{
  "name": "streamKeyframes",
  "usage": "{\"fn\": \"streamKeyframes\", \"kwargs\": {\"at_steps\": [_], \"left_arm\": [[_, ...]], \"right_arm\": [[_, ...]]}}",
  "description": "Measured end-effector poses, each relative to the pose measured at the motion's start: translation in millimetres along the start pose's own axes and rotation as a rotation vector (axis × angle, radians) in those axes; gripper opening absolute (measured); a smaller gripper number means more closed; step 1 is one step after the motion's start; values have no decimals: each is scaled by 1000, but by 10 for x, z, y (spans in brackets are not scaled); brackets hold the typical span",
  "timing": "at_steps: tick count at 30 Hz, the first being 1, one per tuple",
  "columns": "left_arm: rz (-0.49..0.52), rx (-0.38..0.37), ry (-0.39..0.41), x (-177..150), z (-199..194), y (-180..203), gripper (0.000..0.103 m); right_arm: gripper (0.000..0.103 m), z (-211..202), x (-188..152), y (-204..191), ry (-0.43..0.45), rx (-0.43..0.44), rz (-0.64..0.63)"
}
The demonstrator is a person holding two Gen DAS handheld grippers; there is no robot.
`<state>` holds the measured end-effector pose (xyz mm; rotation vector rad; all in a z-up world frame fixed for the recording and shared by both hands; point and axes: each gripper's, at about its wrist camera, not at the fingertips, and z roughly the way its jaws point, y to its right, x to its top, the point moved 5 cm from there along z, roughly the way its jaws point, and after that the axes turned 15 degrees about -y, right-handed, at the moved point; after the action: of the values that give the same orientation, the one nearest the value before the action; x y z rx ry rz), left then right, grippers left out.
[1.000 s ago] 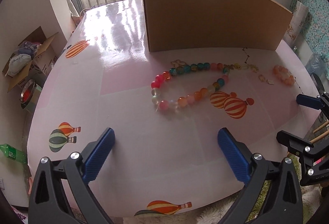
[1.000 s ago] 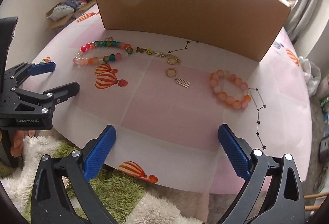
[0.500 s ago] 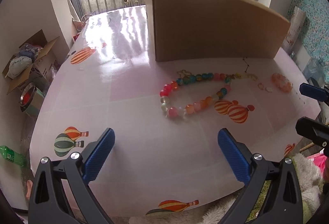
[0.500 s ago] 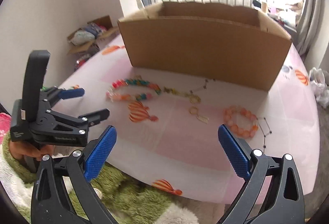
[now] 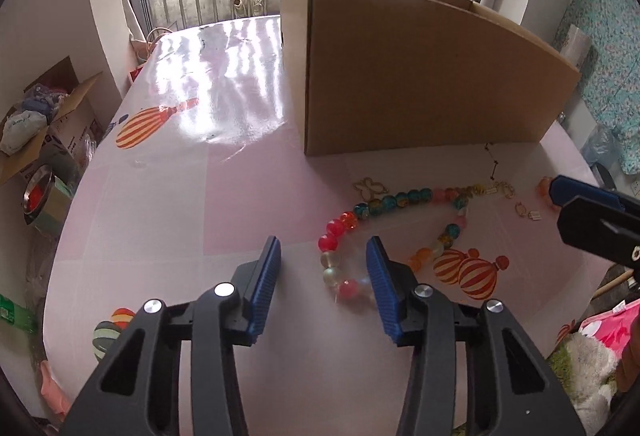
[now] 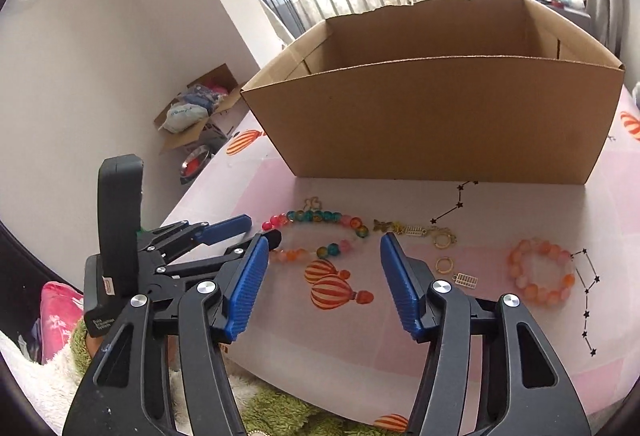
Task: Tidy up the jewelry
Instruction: 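Withdraw the right tool from the box back toward the bead necklace, then close the right tool on the multicolour bead necklace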
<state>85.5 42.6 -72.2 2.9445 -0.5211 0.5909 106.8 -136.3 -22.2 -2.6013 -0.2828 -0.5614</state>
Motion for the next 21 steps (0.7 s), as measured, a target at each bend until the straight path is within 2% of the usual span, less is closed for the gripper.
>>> {"fn": "streamKeyframes", "kwargs": {"at_steps": [3, 13, 21], "left_arm": [[35, 40, 8, -58, -25, 37, 43], [-20, 17, 6, -246, -110, -159, 43], [8, 40, 5, -175, -68, -143, 43]], "right_arm": [[53, -1, -17, -23, 2, -14, -14], [43, 242, 70, -56, -59, 2, -16], [24, 548, 189, -134, -134, -34, -44]]}}
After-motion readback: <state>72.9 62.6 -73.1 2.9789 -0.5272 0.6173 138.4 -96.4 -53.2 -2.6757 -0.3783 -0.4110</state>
